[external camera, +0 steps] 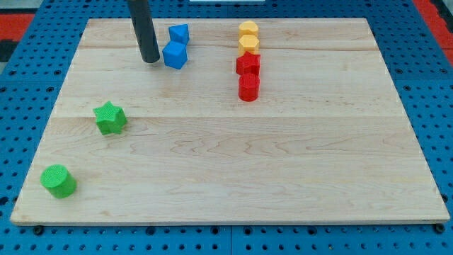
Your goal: Slide green star to the blue cube
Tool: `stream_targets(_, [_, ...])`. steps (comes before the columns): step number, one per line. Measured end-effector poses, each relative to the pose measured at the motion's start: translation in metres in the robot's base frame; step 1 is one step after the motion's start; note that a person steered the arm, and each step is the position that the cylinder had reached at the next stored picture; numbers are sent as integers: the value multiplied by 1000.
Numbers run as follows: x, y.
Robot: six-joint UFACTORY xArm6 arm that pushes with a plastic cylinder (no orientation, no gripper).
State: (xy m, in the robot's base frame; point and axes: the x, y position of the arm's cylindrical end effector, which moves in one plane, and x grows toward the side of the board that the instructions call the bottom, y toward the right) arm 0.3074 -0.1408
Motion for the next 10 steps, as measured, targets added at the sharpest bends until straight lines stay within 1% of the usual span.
stream_targets(3, [0,9])
stream_targets(4, [25,-9])
stream_targets(5, [82,14])
stream_targets(6, [164,34])
stream_targets(7, [212,-8])
stream_targets(8, [199,-49])
stream_targets(10, [169,-55])
